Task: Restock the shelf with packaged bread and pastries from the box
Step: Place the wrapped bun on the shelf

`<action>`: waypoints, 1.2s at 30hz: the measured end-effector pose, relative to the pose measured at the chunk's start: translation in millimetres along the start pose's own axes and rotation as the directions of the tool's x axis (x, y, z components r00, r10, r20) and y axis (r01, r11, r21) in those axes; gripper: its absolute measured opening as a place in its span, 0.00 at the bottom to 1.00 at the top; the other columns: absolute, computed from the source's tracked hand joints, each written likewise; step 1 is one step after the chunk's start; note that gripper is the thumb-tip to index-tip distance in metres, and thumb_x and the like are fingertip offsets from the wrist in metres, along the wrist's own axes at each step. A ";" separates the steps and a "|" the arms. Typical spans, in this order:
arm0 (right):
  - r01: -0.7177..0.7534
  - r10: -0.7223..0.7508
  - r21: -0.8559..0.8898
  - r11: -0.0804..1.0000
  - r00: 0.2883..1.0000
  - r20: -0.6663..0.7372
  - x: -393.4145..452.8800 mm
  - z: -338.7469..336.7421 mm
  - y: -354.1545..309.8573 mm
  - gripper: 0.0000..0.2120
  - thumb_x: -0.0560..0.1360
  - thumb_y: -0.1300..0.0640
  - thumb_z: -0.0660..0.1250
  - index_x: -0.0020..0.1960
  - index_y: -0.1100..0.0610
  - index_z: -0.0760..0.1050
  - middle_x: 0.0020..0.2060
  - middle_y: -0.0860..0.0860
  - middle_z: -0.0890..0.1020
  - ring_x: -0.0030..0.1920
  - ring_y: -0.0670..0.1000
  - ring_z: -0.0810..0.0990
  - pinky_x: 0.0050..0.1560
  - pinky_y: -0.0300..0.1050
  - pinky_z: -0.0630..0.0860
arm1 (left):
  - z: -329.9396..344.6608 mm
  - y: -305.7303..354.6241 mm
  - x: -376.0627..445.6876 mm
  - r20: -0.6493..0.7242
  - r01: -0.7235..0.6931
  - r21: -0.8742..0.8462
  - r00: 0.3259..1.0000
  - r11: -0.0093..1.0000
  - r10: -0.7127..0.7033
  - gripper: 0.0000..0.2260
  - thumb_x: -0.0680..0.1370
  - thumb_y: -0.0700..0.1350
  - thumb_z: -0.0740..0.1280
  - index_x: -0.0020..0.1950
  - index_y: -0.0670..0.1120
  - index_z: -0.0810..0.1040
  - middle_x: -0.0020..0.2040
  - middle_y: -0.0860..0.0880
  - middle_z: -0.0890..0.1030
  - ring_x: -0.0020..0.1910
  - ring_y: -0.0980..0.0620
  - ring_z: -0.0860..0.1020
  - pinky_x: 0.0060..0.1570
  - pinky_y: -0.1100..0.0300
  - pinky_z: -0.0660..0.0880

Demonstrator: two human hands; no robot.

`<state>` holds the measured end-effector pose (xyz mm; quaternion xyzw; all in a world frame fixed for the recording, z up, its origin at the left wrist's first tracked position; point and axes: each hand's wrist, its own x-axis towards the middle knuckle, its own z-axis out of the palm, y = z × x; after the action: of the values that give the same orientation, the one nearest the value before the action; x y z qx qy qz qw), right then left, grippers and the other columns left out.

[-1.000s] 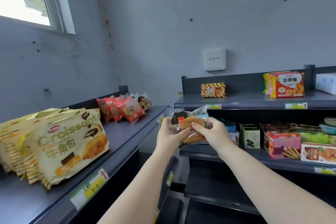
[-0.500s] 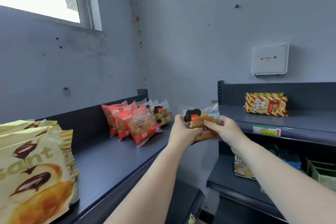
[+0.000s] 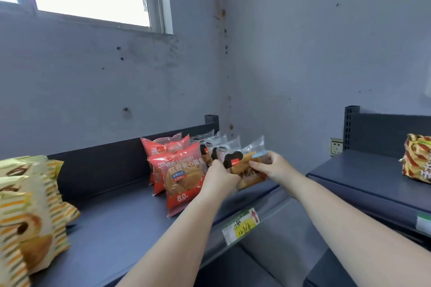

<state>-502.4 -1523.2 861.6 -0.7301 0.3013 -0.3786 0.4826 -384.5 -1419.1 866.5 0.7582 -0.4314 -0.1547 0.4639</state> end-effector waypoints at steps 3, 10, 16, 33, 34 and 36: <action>0.006 -0.004 -0.025 1.000 0.996 0.086 21.5 -0.9 10.6 0.14 0.74 0.59 0.70 0.58 0.59 0.73 0.55 0.55 0.80 0.56 0.54 0.79 0.56 0.44 0.75 | 11.2 -1.4 4.7 -0.075 0.055 0.033 0.996 0.998 -0.052 0.19 0.75 0.39 0.65 0.65 0.41 0.67 0.59 0.43 0.76 0.53 0.47 0.76 0.42 0.62 0.72; 0.062 -0.060 -0.003 0.998 0.978 0.200 48.6 7.9 29.7 0.05 0.77 0.57 0.67 0.52 0.52 0.73 0.50 0.51 0.81 0.56 0.53 0.79 0.56 0.44 0.73 | 28.8 -1.7 15.4 -0.197 0.138 0.087 0.973 0.987 -0.118 0.18 0.76 0.38 0.64 0.66 0.43 0.65 0.62 0.44 0.74 0.57 0.45 0.76 0.54 0.54 0.77; 0.041 -0.050 0.049 0.998 0.981 0.188 59.2 -1.7 34.2 0.11 0.76 0.59 0.68 0.57 0.56 0.72 0.49 0.50 0.81 0.54 0.52 0.79 0.51 0.43 0.73 | 36.0 3.1 16.3 -0.161 0.167 0.115 0.976 0.979 -0.148 0.21 0.77 0.39 0.65 0.68 0.43 0.63 0.64 0.45 0.72 0.58 0.47 0.75 0.48 0.61 0.73; 0.494 -0.509 -0.161 0.854 0.858 -0.067 42.4 35.5 -46.7 0.22 0.71 0.59 0.70 0.63 0.58 0.71 0.63 0.53 0.72 0.65 0.55 0.69 0.68 0.56 0.64 | -32.9 29.4 -45.0 -0.479 -0.157 0.049 0.863 0.986 0.161 0.21 0.76 0.37 0.66 0.68 0.47 0.68 0.55 0.55 0.74 0.56 0.57 0.75 0.51 0.70 0.71; 0.523 -0.533 -0.143 0.840 0.845 -0.039 35.1 47.0 -54.7 0.21 0.71 0.58 0.70 0.62 0.58 0.71 0.63 0.53 0.72 0.64 0.55 0.69 0.67 0.56 0.64 | -44.9 24.7 -52.3 -0.514 -0.159 0.076 0.840 0.984 0.175 0.19 0.75 0.37 0.66 0.66 0.46 0.70 0.56 0.54 0.75 0.57 0.56 0.75 0.50 0.71 0.71; 0.578 -0.581 -0.109 0.809 0.814 0.005 16.2 72.8 -69.3 0.19 0.72 0.58 0.70 0.61 0.57 0.72 0.62 0.52 0.73 0.64 0.54 0.69 0.67 0.54 0.64 | -70.3 14.3 -70.5 -0.584 -0.151 0.134 0.787 0.979 0.201 0.18 0.76 0.38 0.66 0.65 0.45 0.71 0.57 0.53 0.75 0.56 0.56 0.76 0.46 0.74 0.71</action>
<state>-427.2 -1477.1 912.4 -0.8062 0.0911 -0.5013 0.3007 -388.0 -1325.6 903.4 0.7426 -0.3391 0.1518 0.5573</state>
